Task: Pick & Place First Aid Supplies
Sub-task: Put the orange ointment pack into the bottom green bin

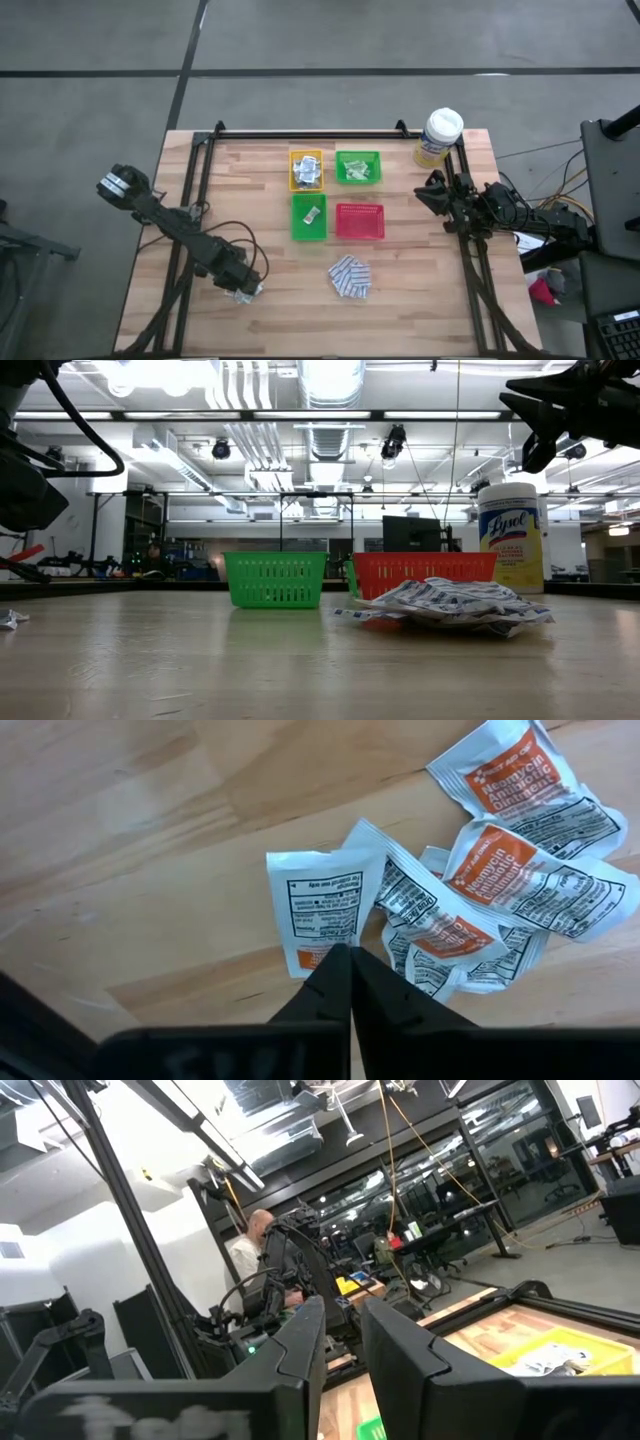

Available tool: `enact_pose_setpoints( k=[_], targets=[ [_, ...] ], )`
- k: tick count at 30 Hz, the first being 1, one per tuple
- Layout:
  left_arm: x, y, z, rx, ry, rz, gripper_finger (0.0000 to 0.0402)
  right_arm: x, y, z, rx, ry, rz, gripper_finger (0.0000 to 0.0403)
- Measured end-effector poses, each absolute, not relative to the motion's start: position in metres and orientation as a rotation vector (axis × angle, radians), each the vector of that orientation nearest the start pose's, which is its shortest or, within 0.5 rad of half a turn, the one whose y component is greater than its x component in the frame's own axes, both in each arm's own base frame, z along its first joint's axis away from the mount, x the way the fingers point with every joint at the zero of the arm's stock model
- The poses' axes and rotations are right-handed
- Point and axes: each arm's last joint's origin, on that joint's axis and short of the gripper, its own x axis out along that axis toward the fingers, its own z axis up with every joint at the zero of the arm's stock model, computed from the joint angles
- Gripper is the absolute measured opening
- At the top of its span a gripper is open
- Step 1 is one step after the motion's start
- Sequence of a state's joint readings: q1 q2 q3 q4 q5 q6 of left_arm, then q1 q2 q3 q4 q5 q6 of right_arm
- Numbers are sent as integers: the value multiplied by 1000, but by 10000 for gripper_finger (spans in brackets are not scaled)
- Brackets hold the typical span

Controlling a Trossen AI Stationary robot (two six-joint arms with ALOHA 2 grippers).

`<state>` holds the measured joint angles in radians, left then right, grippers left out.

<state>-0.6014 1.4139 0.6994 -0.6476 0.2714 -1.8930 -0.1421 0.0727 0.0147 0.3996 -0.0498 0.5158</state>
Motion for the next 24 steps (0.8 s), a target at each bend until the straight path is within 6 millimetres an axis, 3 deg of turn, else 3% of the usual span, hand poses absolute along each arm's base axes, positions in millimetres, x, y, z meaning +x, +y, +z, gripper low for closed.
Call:
enact_pose_setpoints(
  k=[14,24],
  targets=[
    [183,-135,169,-1290,1488,730,41,95,-12,201,474,-356,-2,79],
    [181,-133,164,-1292,1473,772,40,95,-12,201,475,-354,-3,68]
  ],
)
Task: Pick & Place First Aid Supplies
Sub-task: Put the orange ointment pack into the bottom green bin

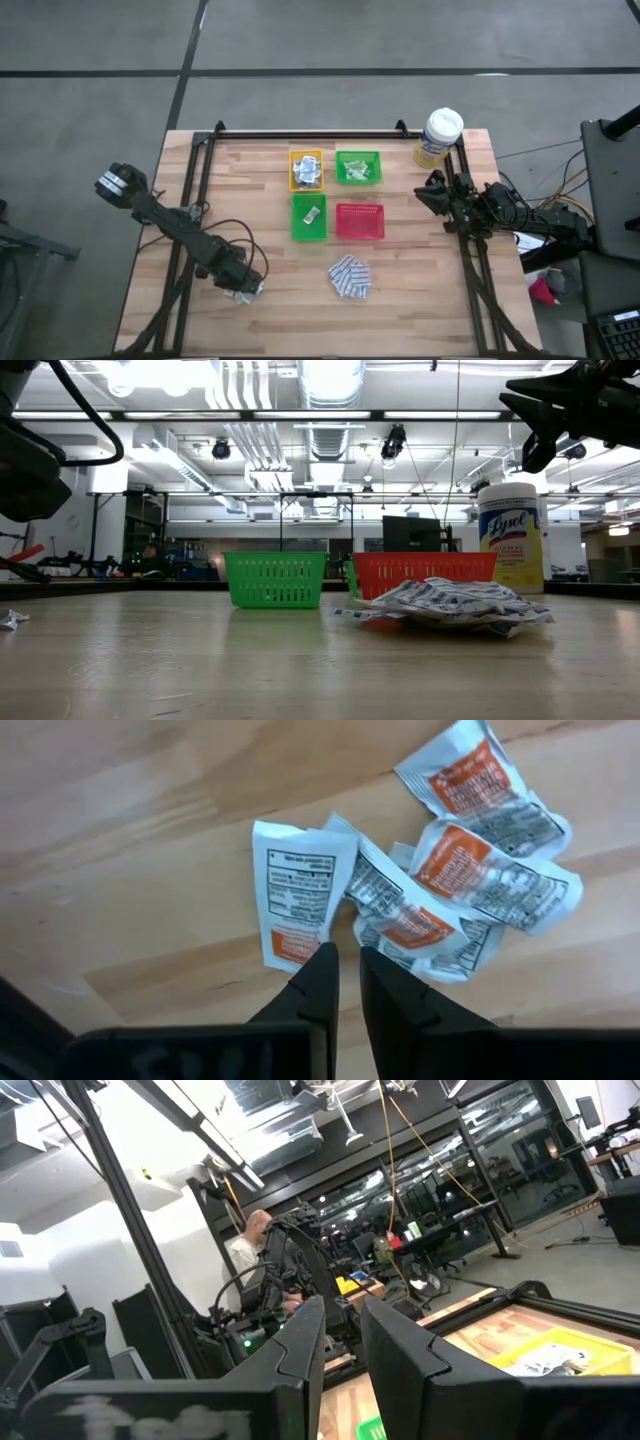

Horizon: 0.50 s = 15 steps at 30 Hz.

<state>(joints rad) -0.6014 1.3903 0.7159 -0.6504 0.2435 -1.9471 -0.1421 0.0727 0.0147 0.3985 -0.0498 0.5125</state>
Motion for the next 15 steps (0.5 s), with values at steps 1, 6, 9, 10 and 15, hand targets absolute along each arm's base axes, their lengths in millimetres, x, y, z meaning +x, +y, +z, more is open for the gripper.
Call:
enact_pose_setpoints(
  k=[1,6,9,10,15],
  targets=[
    [181,-133,164,-1291,1471,777,40,95,-12,201,475,-354,-2,70],
    [181,-132,163,-1294,1451,790,39,95,-12,201,474,-354,-3,78],
    [182,-132,163,-1294,1446,792,39,95,-12,201,464,-354,-4,82],
    [182,-132,163,-1294,1445,792,39,95,-12,201,460,-354,-5,82],
    [182,-132,163,-1296,1445,794,39,95,-12,201,456,-354,-7,83]
  ],
)
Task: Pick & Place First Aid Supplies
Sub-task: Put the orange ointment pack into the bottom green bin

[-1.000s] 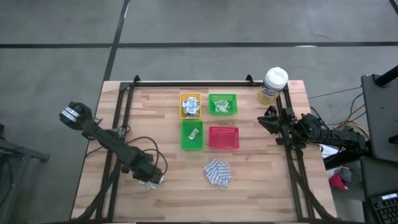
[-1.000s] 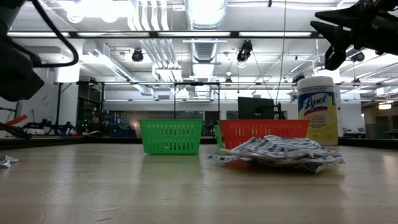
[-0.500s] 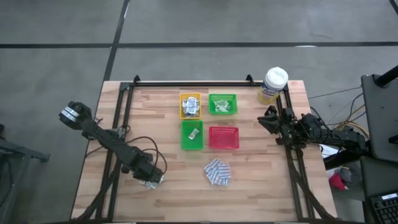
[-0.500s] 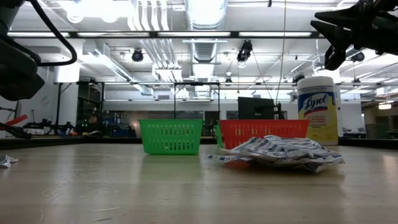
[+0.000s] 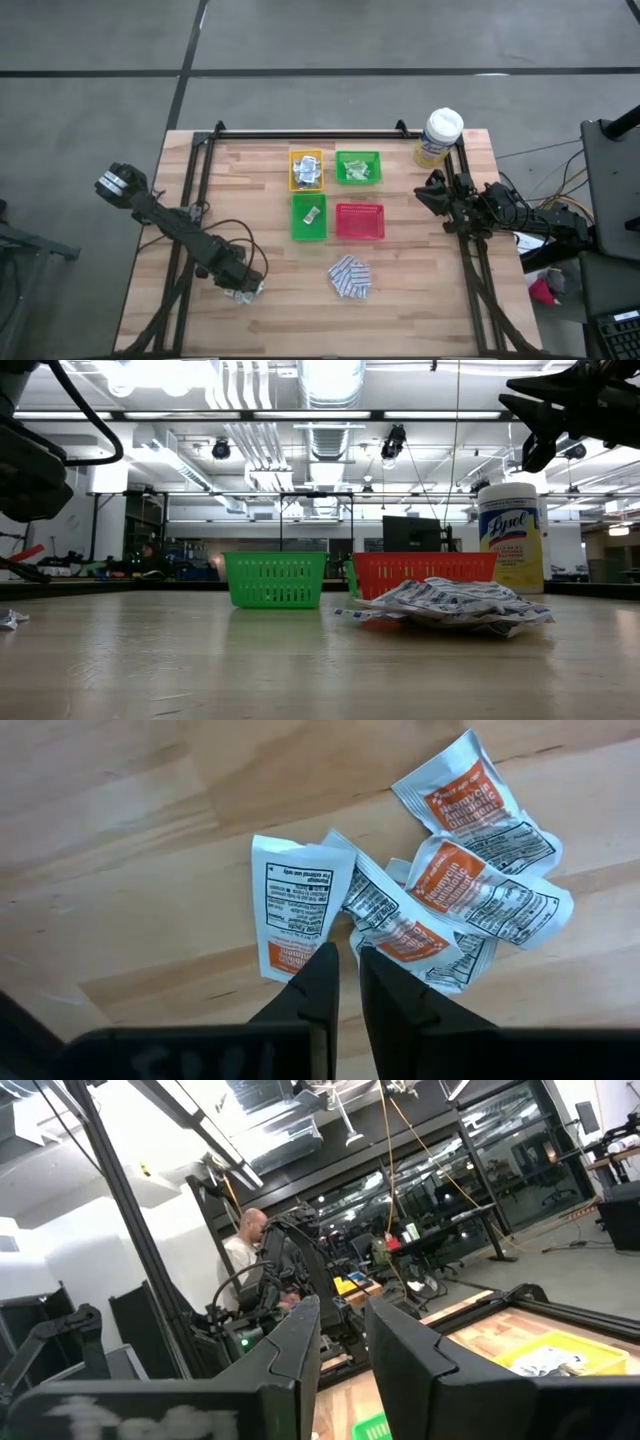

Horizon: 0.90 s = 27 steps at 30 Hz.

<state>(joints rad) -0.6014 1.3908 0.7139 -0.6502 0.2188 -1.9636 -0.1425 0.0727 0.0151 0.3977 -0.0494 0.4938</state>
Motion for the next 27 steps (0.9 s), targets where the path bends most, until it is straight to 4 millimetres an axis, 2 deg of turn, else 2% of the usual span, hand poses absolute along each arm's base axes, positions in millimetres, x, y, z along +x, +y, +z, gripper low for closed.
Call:
enact_pose_setpoints(
  k=[10,16,21,27],
  targets=[
    [185,-136,149,-1269,1495,841,39,95,-12,201,456,-354,-6,68],
    [187,-137,140,-1246,1523,882,39,95,-12,201,457,-354,-6,73],
    [185,-136,141,-1224,1541,889,39,95,-12,201,458,-354,-6,80],
    [173,-128,146,-1158,1567,983,39,95,-12,201,459,-355,-6,80]
  ],
)
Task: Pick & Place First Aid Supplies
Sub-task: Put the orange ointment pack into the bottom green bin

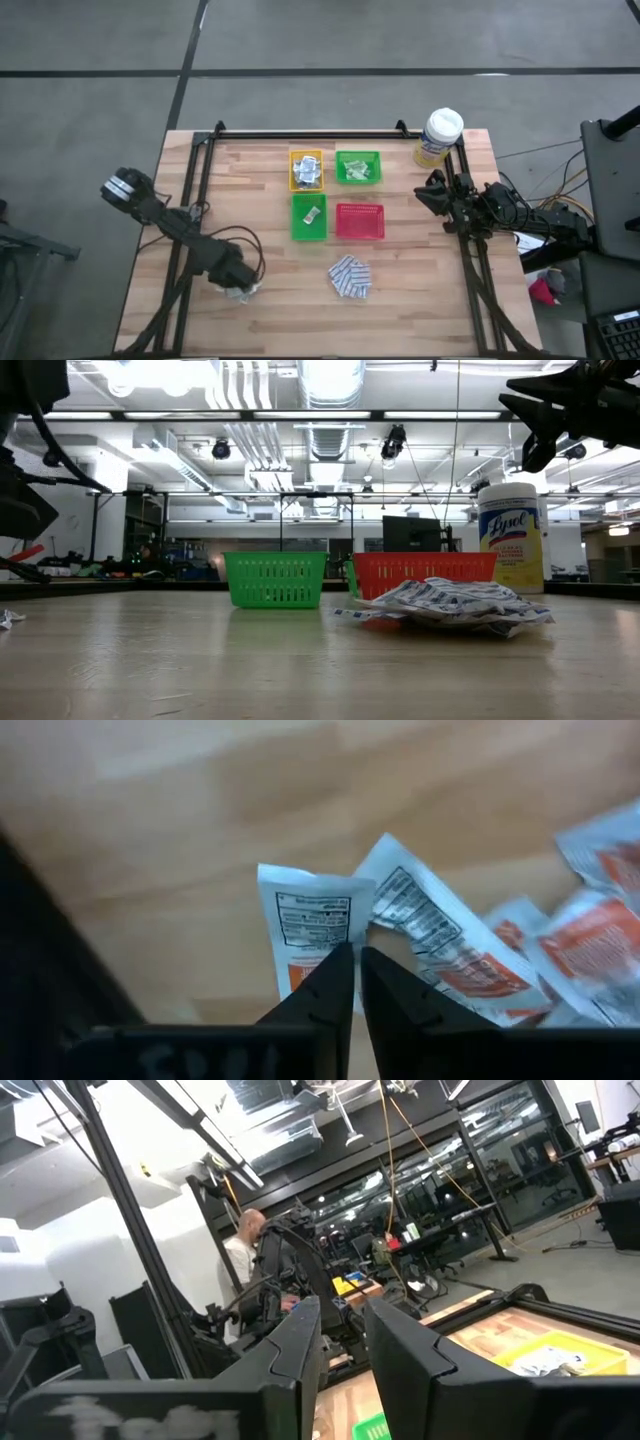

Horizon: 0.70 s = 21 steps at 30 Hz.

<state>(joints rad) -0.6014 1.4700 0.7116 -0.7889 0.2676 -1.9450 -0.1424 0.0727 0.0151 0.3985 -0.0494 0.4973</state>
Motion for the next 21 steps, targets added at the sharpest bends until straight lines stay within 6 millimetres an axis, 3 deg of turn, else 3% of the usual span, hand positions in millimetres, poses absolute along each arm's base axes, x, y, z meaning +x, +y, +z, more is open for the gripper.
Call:
enact_pose_setpoints(
  k=[4,14,21],
  targets=[
    [167,-124,148,-1122,1581,1036,39,95,-12,201,459,-354,-6,73],
    [173,-128,161,-1133,1577,1022,39,95,-12,201,459,-355,-6,75],
    [167,-123,172,-1034,1585,1144,39,95,-12,201,459,-354,-6,82]
  ],
)
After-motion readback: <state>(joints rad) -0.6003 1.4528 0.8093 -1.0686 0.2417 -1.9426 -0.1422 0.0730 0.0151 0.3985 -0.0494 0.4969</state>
